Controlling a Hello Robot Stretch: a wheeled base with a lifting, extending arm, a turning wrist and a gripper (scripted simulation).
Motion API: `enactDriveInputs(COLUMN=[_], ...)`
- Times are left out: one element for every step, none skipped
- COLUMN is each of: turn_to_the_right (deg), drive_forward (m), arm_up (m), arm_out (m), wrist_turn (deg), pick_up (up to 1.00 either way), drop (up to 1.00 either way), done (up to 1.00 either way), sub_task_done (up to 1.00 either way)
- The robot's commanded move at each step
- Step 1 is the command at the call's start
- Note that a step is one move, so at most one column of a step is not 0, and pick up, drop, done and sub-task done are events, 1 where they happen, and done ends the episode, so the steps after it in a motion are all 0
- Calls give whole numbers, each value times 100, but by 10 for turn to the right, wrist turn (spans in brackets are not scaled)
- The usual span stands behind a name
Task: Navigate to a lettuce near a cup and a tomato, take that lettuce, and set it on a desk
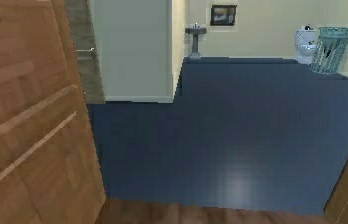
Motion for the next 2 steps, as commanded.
enactDriveInputs(turn_to_the_right=[0, 0], drive_forward=[100, 50], arm_up=[0, 0], arm_out=[0, 0], wrist_turn=[0, 0], pick_up=[0, 0], drop=[0, 0], done=[0, 0], sub_task_done=[0, 0])
